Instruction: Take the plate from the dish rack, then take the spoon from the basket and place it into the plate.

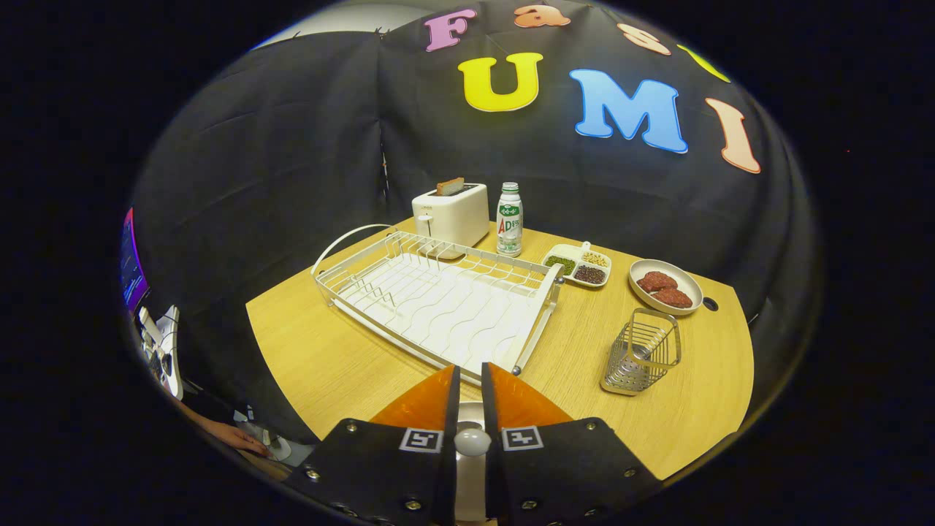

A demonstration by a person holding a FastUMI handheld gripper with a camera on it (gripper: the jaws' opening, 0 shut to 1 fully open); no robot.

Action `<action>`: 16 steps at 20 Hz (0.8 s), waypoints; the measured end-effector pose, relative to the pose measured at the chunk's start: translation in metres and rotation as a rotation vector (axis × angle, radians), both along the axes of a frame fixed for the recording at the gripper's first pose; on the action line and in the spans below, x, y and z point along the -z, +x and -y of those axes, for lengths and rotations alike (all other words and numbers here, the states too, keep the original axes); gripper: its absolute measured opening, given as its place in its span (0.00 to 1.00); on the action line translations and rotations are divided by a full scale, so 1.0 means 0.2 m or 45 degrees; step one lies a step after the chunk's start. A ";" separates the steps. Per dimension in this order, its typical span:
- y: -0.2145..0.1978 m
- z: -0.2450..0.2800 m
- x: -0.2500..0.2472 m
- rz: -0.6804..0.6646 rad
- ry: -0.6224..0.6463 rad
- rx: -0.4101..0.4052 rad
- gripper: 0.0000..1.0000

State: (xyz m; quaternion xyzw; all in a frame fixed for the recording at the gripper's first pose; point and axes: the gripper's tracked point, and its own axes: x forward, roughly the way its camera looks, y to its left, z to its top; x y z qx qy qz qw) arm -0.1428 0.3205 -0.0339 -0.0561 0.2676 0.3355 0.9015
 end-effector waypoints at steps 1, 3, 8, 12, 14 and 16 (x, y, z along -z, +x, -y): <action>0.00 -0.02 0.01 -0.004 -0.005 -0.007 0.15; 0.00 -0.04 0.01 -0.009 -0.009 -0.022 0.16; 0.01 -0.03 0.00 0.007 -0.030 -0.034 0.30; 0.07 0.09 -0.13 0.071 0.003 0.045 0.34; 0.12 0.20 -0.26 0.136 0.046 0.135 0.34; 0.16 0.33 -0.40 0.203 0.099 0.249 0.34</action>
